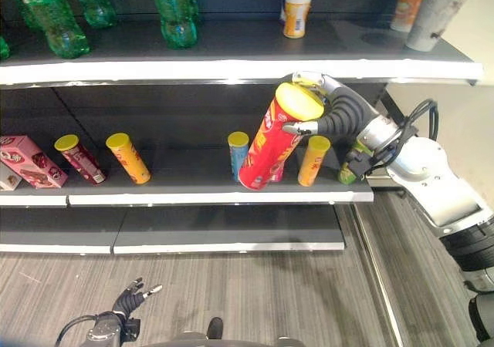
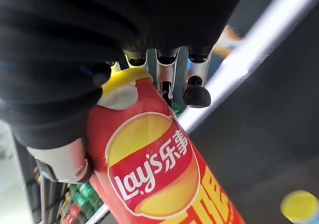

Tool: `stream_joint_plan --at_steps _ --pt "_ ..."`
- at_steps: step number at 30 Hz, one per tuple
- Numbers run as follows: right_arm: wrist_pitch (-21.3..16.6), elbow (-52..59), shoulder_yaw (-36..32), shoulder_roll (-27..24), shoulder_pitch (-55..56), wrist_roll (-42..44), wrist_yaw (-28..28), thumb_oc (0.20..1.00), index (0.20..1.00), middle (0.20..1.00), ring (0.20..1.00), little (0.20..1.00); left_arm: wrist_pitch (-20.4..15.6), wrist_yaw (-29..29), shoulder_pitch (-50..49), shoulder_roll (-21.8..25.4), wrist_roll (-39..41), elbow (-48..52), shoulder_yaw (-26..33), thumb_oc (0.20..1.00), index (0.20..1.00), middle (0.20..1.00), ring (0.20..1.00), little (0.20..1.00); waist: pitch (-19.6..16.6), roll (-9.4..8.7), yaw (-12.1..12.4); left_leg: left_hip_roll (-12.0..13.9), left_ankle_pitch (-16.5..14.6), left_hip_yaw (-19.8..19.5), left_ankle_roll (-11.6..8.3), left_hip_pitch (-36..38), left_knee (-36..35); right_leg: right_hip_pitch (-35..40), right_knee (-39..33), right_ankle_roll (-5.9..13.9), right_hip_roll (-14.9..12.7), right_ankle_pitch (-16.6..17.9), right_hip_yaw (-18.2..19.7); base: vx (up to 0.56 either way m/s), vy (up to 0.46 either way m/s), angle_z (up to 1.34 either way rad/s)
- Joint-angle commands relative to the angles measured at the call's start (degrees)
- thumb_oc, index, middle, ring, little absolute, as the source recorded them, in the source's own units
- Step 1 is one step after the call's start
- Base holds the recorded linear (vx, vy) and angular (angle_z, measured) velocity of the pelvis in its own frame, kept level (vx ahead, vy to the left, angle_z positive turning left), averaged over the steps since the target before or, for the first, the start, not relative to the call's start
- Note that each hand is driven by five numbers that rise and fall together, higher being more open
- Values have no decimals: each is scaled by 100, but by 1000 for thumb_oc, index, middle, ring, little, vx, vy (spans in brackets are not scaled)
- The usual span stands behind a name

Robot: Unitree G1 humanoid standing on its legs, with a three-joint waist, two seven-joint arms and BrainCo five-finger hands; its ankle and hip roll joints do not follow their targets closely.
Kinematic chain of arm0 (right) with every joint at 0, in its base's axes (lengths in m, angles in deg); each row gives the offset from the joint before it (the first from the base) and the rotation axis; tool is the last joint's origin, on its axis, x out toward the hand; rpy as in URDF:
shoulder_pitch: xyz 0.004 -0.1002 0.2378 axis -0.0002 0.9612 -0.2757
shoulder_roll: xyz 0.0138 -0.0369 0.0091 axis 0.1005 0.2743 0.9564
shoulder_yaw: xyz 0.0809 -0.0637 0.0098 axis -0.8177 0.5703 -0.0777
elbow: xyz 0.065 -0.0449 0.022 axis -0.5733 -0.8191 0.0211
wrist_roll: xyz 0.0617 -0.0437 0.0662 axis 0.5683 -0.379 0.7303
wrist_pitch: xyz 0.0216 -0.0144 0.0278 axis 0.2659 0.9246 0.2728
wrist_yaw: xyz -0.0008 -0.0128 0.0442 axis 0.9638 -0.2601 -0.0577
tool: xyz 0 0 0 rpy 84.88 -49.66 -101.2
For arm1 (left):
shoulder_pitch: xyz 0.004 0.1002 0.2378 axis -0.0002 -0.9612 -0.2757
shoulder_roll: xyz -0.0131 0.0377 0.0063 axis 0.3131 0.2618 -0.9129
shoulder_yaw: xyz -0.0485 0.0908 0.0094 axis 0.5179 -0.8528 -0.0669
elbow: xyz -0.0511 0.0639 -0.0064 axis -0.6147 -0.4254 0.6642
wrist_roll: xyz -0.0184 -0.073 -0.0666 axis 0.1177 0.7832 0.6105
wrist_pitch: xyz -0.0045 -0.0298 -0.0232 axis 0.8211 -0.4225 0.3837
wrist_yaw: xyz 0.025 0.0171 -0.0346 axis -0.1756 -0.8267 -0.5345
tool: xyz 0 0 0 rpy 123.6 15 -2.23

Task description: Put the goods on the table back onto the shelves and tidy them up.

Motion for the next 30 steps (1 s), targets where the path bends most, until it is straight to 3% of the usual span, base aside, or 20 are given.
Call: stream_joint_plan --at_steps 1,5,7,10,11,13,16,17,18,19,21,24,30 --pt "-285 257 90 180 -579 374 -11 200 200 200 200 200 -96 -22 -24 247 -144 25 7 1000 1000 1000 1000 1000 -164 -478 242 4 -515 94 -525 -167 163 -43 73 350 -138 -298 -273 83 -101 9" --pt "-322 287 191 138 -670 336 -39 200 200 200 200 200 -96 -17 -13 221 -140 71 -12 1000 1000 1000 1000 1000 -34 -532 257 16 -624 75 -612 -391 673 -26 -17 345 -135 -282 -387 -29 -8 28" --pt "-316 333 332 90 -688 247 -36 200 200 200 200 200 -79 1 -15 191 -129 197 -32 1000 1000 1000 1000 1000 155 -548 268 300 -601 505 -771 -743 1092 61 -47 379 -232 -328 -593 -78 122 37" --pt "-240 348 556 205 -739 72 -77 200 200 200 200 200 -101 5 -69 221 -96 246 -21 1000 1000 1000 1000 1000 153 -542 322 698 -428 347 -886 -770 843 49 -47 500 -390 -340 -528 59 205 37" --pt "-227 405 591 255 -672 -88 -69 200 200 200 200 200 -88 19 -100 250 -103 278 -8 1000 1000 1000 1000 1000 80 -465 311 969 -280 233 -921 -670 455 21 -47 563 -468 -398 -520 125 319 -6" --pt "-173 351 508 320 -479 -458 -21 200 200 200 200 200 -84 29 -111 216 -209 256 -64 1000 1000 1000 1000 1000 -51 -291 236 1054 -242 220 -906 -483 15 -46 -47 692 -589 -409 -542 111 359 4" --pt "-92 225 482 560 -398 -891 90 200 200 200 200 200 -103 27 -149 240 -344 333 -146 1000 1000 1000 1000 1000 -135 -192 207 736 -424 275 -796 -341 -99 -271 -47 888 -961 -131 -460 17 326 -4" --pt "-92 223 486 564 -400 -893 91 200 200 200 200 200 -102 26 -152 242 -344 335 -144 1000 1000 1000 1000 1000 -140 -198 209 730 -423 281 -791 -343 -99 -277 -47 892 -968 -130 -454 -18 212 -23" --pt "-61 177 502 637 -414 -933 105 200 200 200 200 200 -102 32 -158 267 -361 377 -147 1000 1000 1000 1000 1000 -137 -197 221 651 -472 352 -735 -325 -99 -348 -47 945 -1065 -57 -429 -23 301 -3" --pt "-28 55 594 843 -444 -1038 122 200 200 200 200 200 -102 46 -158 338 -416 328 -105 1000 1000 1000 1000 1000 -123 -204 263 446 -584 528 -582 -293 -99 -445 -46 1071 -1329 129 -417 -24 376 -5" --pt "-2 -96 751 1004 -553 -1195 151 200 200 200 200 200 -94 50 -193 396 -399 359 -25 1000 1000 1000 1000 1000 -52 -210 307 319 -652 690 -463 -234 -74 -569 146 1117 -1506 216 -379 -15 246 -34" --pt "53 -335 878 1213 -618 -1387 210 200 200 200 200 200 -81 83 -234 499 -382 402 72 1000 1000 1000 1000 1000 55 -236 352 272 -692 833 -391 -163 -85 -771 363 1118 -1574 399 -405 -4 110 -33" --pt "165 -843 971 1371 -481 -1881 294 200 200 200 200 200 -87 90 -301 524 -361 421 100 1000 1000 1000 1000 1000 69 -325 395 231 -697 806 -410 -196 -80 -674 -16 1135 -1523 528 -502 42 -11 -10"
